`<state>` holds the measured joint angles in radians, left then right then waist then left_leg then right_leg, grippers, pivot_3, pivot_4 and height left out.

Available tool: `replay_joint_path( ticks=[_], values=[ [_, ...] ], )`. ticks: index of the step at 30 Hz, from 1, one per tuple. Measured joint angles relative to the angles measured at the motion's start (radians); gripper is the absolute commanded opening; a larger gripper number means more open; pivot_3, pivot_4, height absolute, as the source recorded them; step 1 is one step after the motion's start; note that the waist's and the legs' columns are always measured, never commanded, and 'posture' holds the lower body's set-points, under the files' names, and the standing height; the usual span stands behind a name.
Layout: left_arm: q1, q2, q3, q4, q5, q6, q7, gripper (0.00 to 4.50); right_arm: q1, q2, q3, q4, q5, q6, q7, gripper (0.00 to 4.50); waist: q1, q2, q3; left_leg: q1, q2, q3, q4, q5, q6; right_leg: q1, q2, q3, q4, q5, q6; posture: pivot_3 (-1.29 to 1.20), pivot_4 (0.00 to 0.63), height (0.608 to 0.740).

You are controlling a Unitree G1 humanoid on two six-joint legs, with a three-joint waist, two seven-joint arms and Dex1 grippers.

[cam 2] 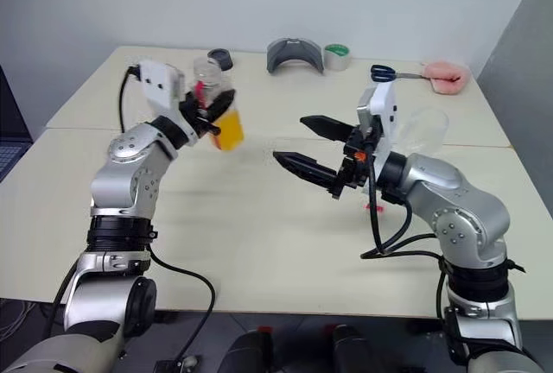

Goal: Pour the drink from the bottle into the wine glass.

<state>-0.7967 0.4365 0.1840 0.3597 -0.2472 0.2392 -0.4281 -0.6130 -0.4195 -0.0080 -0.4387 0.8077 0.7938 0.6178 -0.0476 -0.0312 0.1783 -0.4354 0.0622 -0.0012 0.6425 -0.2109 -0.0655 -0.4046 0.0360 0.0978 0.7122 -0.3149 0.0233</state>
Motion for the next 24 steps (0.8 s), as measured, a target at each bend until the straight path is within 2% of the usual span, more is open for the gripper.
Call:
replay_joint_path(
  ticks=[6,21,22,24],
  values=[
    [0.031,-0.014,0.052,0.103,0.012,-0.123,0.065,1.8,0.0,0.008,0.013,0.011,-0.01,-0.013,-0.008,4.47,0.007,0.0,0.0,0.0,0.0,0.0,0.0,0.0,0.0,0.0,0.0,0.0,0.0,0.0,0.0,0.0,0.15,0.74],
    [0.115,-0.039,0.056,0.264,0.031,-0.348,0.023,1.8,-0.003,0.012,0.014,0.014,-0.036,-0.022,-0.03,4.47,0.008,0.0,0.0,0.0,0.0,0.0,0.0,0.0,0.0,0.0,0.0,-0.001,0.001,0.0,0.0,0.0,0.15,0.74],
    [0.115,-0.039,0.056,0.268,0.031,-0.356,0.024,2.45,-0.003,0.013,0.014,0.014,-0.039,-0.022,-0.031,4.5,0.008,0.0,0.0,0.0,0.0,0.0,0.0,0.0,0.0,0.0,0.0,-0.001,0.001,0.0,0.0,0.0,0.15,0.74],
    [0.115,-0.04,0.056,0.27,0.031,-0.358,0.023,3.0,-0.003,0.016,0.014,0.014,-0.04,-0.022,-0.032,4.5,0.008,0.0,0.0,0.0,0.0,0.0,0.0,0.0,0.0,0.0,0.0,-0.001,0.001,0.0,0.0,0.0,0.15,0.74]
  ],
)
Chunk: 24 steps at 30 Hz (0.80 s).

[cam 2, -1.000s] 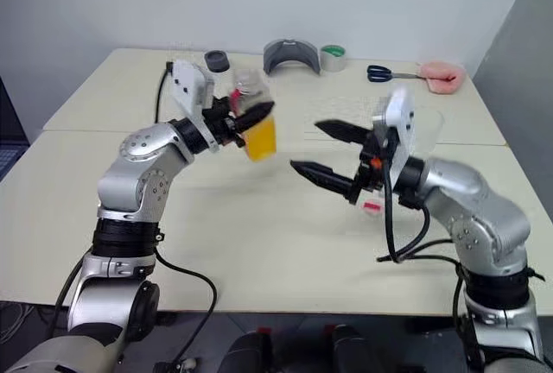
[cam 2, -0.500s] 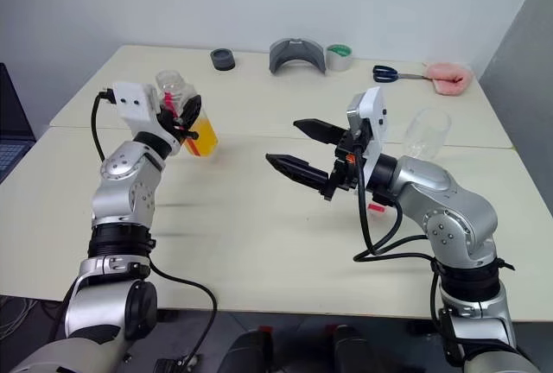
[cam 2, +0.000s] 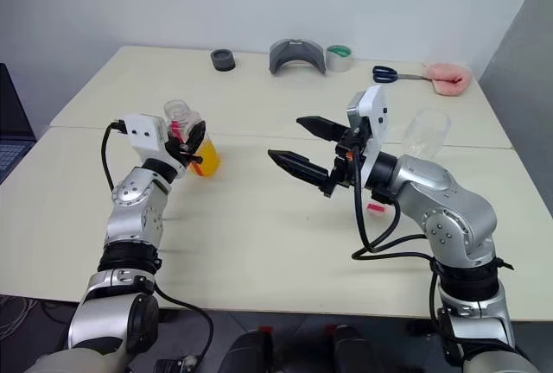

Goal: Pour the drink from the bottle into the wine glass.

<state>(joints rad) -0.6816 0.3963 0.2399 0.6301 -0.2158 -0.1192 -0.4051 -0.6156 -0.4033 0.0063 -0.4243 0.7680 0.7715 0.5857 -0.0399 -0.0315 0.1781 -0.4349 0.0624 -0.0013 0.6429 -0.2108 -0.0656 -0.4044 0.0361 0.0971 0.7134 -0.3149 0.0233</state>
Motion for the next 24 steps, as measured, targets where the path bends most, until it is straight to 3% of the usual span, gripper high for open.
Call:
replay_joint_path(
  ticks=[4,5,12,20,24],
  values=[
    [0.01,-0.005,-0.001,0.004,0.001,0.008,0.002,4.31,0.0,0.007,0.0,0.0,0.0,0.0,-0.004,4.5,0.0,0.0,0.0,0.0,0.0,0.0,0.0,0.0,0.0,0.0,0.0,0.0,0.0,0.0,0.0,0.0,0.15,0.74],
    [0.015,-0.005,-0.003,0.001,0.003,0.013,0.006,4.47,0.001,0.008,0.0,-0.001,-0.001,0.0,-0.005,4.5,0.0,0.0,0.0,0.0,0.0,0.0,0.0,0.0,0.0,0.0,0.0,0.0,0.0,0.0,0.0,0.0,0.15,0.74],
    [0.168,-0.01,-0.005,-0.217,0.008,0.14,0.094,4.47,0.098,-0.004,0.008,-0.032,-0.018,-0.011,-0.016,4.5,-0.001,0.0,0.0,0.0,0.0,0.0,0.0,0.0,0.0,0.0,0.0,0.0,0.0,0.0,0.0,0.0,0.15,0.74],
    [0.483,-0.022,-0.002,-0.688,-0.031,0.427,0.144,4.47,0.256,-0.016,0.007,-0.124,-0.021,-0.008,-0.064,4.5,-0.003,-0.001,-0.001,0.001,0.001,-0.001,0.0,0.0,0.0,0.0,0.0,0.0,0.001,0.0,0.0,0.0,0.15,0.74],
    [0.651,0.096,-0.003,-0.977,-0.113,0.607,0.056,4.47,0.388,-0.064,-0.035,-0.155,-0.055,-0.013,-0.107,4.5,-0.007,-0.003,-0.002,0.001,0.0,0.0,-0.001,0.0,0.0,0.001,-0.001,0.0,0.0,-0.001,0.001,0.0,0.15,0.74]
  ],
)
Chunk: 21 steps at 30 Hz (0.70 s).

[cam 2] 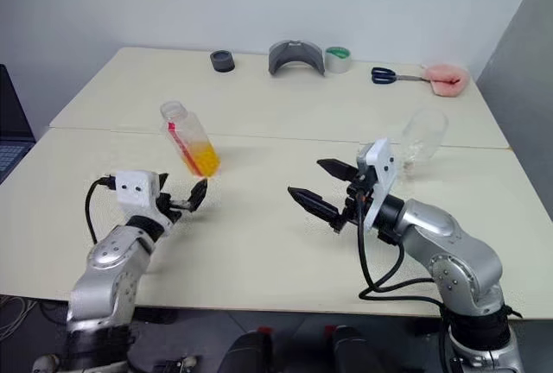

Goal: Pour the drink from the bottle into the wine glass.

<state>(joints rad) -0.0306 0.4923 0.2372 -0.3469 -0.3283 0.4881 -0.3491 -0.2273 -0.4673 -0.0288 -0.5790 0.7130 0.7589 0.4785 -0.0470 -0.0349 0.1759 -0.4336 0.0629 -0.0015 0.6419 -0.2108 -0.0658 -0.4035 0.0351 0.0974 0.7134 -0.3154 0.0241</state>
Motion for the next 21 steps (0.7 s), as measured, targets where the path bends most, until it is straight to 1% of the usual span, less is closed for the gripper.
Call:
replay_joint_path(
  ticks=[2,4,6,9,13,18,21],
  values=[
    [0.05,0.074,0.009,-0.114,-0.082,0.07,-0.09,4.47,0.055,-0.036,-0.034,0.036,-0.05,-0.008,-0.023,4.5,0.002,0.0,0.0,0.0,-0.001,0.0,0.0,0.0,0.0,0.0,-0.001,0.0,0.0,-0.002,0.003,0.0,0.15,0.74],
    [0.052,0.131,0.008,-0.193,-0.177,0.117,-0.185,4.47,0.063,-0.043,-0.057,0.071,-0.113,-0.038,-0.054,4.5,0.002,0.0,0.0,0.001,0.0,0.001,0.001,0.0,0.0,0.0,0.0,0.0,0.0,-0.002,0.004,0.0,0.15,0.74],
    [0.034,0.171,0.007,-0.243,-0.266,0.156,-0.256,4.47,0.068,-0.046,-0.069,0.104,-0.19,-0.091,-0.088,4.5,-0.002,0.0,0.0,0.002,0.0,0.001,0.001,0.0,0.0,0.0,0.0,0.001,0.0,-0.002,0.004,0.0,0.15,0.74],
    [-0.051,0.223,0.004,-0.25,-0.36,0.204,-0.331,4.47,0.082,-0.031,-0.07,0.177,-0.296,-0.169,-0.135,4.5,-0.005,0.0,0.0,0.002,0.001,0.001,0.001,0.0,0.0,0.0,0.002,0.001,0.0,-0.003,0.004,0.0,0.15,0.74],
    [-0.13,0.271,0.0,-0.242,-0.416,0.235,-0.392,4.47,0.079,0.014,-0.076,0.238,-0.347,-0.185,-0.199,4.5,-0.011,0.001,0.0,0.002,0.001,0.002,0.0,0.0,0.0,-0.001,0.002,0.003,0.0,-0.003,0.004,0.0,0.15,0.74],
    [-0.193,0.273,-0.013,-0.195,-0.422,0.242,-0.422,4.47,0.036,0.049,-0.106,0.298,-0.368,-0.174,-0.245,4.5,-0.01,0.001,0.001,0.002,0.0,0.001,0.0,0.0,0.0,-0.001,0.002,0.002,0.0,-0.003,0.004,0.0,0.15,0.74],
    [-0.223,0.272,-0.024,-0.191,-0.422,0.24,-0.429,4.47,0.0,0.076,-0.108,0.368,-0.381,-0.178,-0.261,4.5,-0.011,0.001,0.001,0.002,0.0,0.002,0.0,0.0,0.0,-0.001,0.002,0.003,0.0,-0.003,0.004,0.0,0.15,0.74]
  ],
)
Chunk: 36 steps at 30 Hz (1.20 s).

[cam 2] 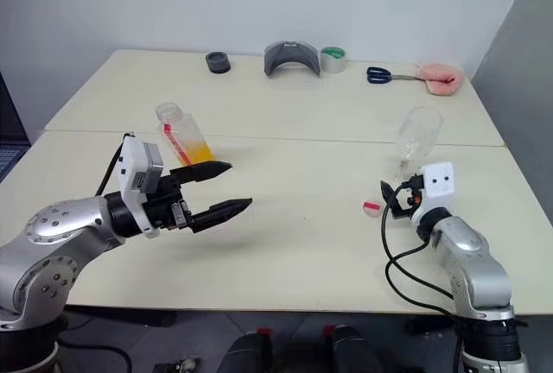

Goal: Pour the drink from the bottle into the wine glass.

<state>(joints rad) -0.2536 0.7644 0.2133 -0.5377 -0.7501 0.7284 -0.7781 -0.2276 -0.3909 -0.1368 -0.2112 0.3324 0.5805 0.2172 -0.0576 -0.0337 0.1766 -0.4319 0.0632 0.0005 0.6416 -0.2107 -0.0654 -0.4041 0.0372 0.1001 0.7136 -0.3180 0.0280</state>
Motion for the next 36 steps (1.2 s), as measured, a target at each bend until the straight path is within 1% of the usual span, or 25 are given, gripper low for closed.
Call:
replay_joint_path(
  ticks=[8,12,16,18,20,27,30,34,36],
  values=[
    [-0.004,0.0,-0.016,0.002,0.004,-0.011,-0.023,4.47,-0.113,0.018,-0.007,0.219,-0.041,-0.099,0.004,4.5,0.0,0.0,0.0,0.0,0.0,0.0,0.0,0.0,0.0,0.0,0.0,0.0,0.0,0.0,0.0,0.0,0.15,0.74],
    [-0.029,-0.007,-0.049,0.028,0.016,-0.023,-0.028,4.47,-0.172,0.04,-0.006,0.311,-0.048,-0.158,0.015,4.5,0.0,0.0,0.0,0.0,0.0,0.0,0.0,0.0,0.0,0.0,0.0,0.0,0.0,0.002,-0.004,0.0,0.15,0.74],
    [-0.056,-0.016,-0.074,0.042,0.027,-0.025,-0.032,4.47,-0.221,0.058,-0.005,0.38,-0.059,-0.201,0.02,4.5,0.0,0.001,0.0,0.0,0.0,0.0,0.0,0.0,0.0,0.0,0.0,0.0,0.0,0.003,-0.005,0.0,0.15,0.74],
    [-0.074,-0.023,-0.08,0.061,0.031,-0.036,-0.037,4.5,-0.239,0.072,-0.013,0.423,-0.065,-0.228,0.017,4.09,0.0,0.001,0.0,0.0,0.0,0.0,0.0,0.0,0.0,0.0,0.0,0.0,0.0,0.003,-0.005,0.0,0.15,0.74],
    [-0.078,-0.025,-0.093,0.07,0.035,-0.039,-0.039,4.5,-0.245,0.084,-0.02,0.462,-0.071,-0.268,0.018,3.55,0.0,0.001,0.0,0.0,0.0,0.0,0.0,0.0,0.0,0.0,0.0,0.0,0.0,0.003,-0.005,0.0,0.15,0.74],
    [-0.078,-0.028,-0.1,0.072,0.035,-0.039,-0.039,4.5,-0.242,0.086,-0.026,0.49,-0.078,-0.342,0.025,1.06,0.0,0.001,0.001,0.0,0.0,0.0,0.0,0.0,0.0,0.0,0.0,0.0,0.0,0.003,-0.005,0.0,0.15,0.74],
    [-0.074,-0.029,-0.1,0.068,0.035,-0.039,-0.037,4.5,-0.235,0.085,-0.021,0.49,-0.091,-0.369,0.035,0.14,0.0,0.001,0.001,0.0,0.0,0.0,0.0,0.0,0.0,0.0,0.0,0.0,0.0,0.003,-0.005,0.0,0.15,0.74],
    [-0.072,-0.034,-0.098,0.06,0.035,-0.039,-0.027,4.5,-0.236,0.086,0.011,0.49,-0.121,-0.387,0.06,0.15,-0.001,0.001,0.001,0.0,0.0,0.0,0.0,0.0,0.0,0.0,0.0,0.0,0.001,0.003,-0.005,0.0,0.15,0.74],
    [-0.057,-0.034,-0.064,0.058,0.033,-0.037,0.001,4.5,-0.252,0.094,0.051,0.489,-0.139,-0.394,0.088,0.15,-0.007,0.002,0.001,0.0,0.0,0.0,0.0,0.0,0.0,-0.001,0.0,0.0,0.001,0.003,-0.005,0.0,0.15,0.74]
  ],
)
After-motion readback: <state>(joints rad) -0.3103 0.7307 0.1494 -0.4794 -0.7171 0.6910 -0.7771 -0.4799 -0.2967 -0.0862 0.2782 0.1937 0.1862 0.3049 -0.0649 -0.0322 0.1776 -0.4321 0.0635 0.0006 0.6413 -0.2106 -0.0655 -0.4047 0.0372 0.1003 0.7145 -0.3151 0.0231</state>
